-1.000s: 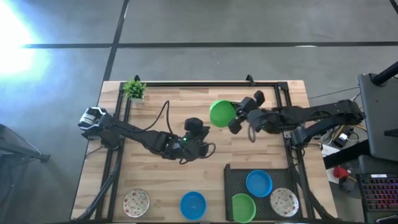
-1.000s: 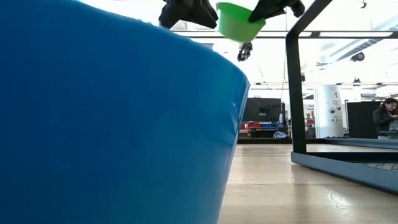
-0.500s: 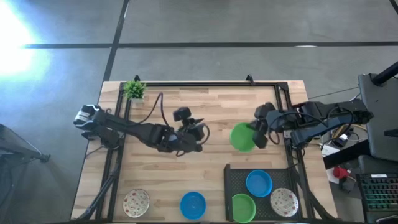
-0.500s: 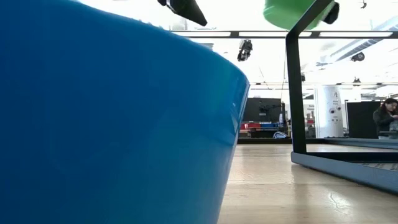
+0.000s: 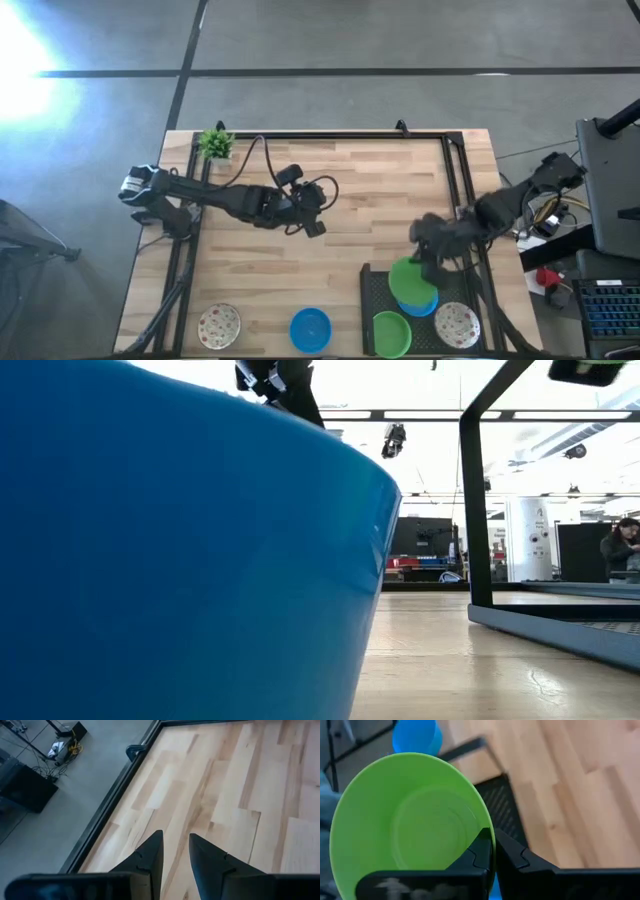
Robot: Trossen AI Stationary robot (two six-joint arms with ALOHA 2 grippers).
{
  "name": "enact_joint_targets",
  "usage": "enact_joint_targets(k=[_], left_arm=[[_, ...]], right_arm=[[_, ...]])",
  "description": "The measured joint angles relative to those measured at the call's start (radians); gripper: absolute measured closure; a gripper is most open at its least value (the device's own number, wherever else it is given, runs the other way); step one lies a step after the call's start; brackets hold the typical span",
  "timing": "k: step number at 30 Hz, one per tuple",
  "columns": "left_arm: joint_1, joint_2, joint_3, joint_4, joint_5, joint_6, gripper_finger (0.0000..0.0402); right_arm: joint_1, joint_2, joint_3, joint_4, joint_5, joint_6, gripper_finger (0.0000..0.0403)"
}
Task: Pick & Place Mini bowls
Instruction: Stack the green bowl on top of the green bowls on the shelf
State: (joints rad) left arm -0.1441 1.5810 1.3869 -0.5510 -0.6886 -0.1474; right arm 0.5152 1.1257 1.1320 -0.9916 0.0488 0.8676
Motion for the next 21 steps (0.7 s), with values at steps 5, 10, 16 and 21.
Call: enact_joint_targets(k=[5, 10, 16, 21], left_arm=[[0.001, 0.000, 0.000, 0.000, 0.000, 0.001, 0.0305], [0.004, 0.000, 0.000, 0.002, 0.000, 0.016, 0.0305], [0.010, 0.000, 0.000, 0.005, 0.039, 0.022, 0.0305], [0.022, -0.002, 0.000, 0.009, 0.233, 0.054, 0.0305]], right_arm=[[0.112, 0.094, -0.003, 0.001, 0.027, 0.102, 0.0394], [0.185, 0.191, -0.003, 0.034, 0.030, 0.200, 0.0394], [0.245, 0.307, -0.003, 0.185, 0.029, 0.199, 0.0394], [0.281, 0.388, 0.004, 0.282, 0.029, 0.228, 0.0394]])
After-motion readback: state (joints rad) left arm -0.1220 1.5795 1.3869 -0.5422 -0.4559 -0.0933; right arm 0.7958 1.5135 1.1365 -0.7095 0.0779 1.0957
